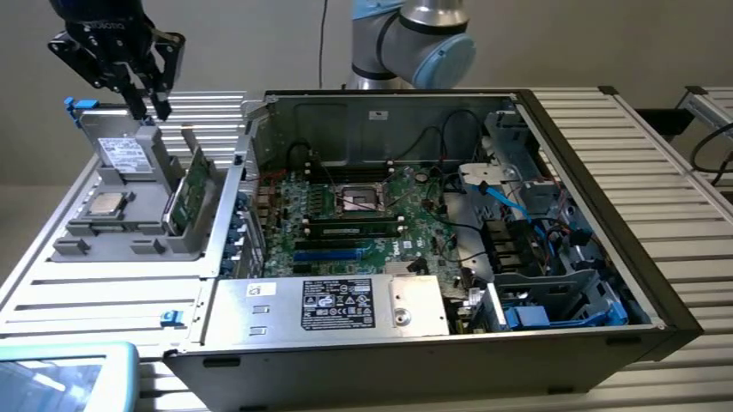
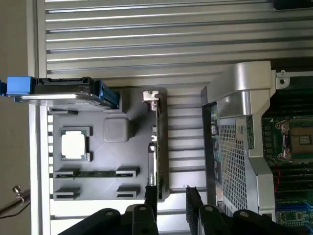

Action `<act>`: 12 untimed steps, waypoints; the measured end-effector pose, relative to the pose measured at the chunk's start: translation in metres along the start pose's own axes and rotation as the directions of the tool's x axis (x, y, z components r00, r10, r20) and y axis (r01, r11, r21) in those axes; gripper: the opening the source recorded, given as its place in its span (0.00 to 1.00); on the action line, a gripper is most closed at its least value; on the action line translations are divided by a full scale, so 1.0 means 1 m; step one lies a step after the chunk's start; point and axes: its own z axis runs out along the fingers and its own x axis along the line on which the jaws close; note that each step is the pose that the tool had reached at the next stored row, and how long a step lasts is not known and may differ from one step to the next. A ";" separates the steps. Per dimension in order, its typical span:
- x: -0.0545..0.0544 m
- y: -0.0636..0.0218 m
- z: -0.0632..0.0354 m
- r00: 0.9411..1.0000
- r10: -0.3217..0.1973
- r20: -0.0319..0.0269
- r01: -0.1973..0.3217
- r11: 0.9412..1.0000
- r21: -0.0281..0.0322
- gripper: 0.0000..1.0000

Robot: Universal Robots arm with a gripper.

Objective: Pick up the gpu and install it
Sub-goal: 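Reach for the gpu, then pick up the gpu and move the gpu toward the slot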

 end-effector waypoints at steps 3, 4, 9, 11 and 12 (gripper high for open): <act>0.013 0.0019 0.0008 1.000 0.000 -0.003 0.000 1.000 0.000 0.38; 0.014 0.0020 0.0009 1.000 0.000 -0.007 0.000 1.000 0.000 0.38; 0.014 0.0019 0.0007 1.000 0.000 -0.009 0.000 1.000 0.000 0.38; 0.014 0.0019 0.0008 1.000 0.001 -0.009 -0.001 1.000 0.000 0.38; 0.014 0.0019 0.0008 1.000 0.000 -0.010 0.000 1.000 0.000 0.38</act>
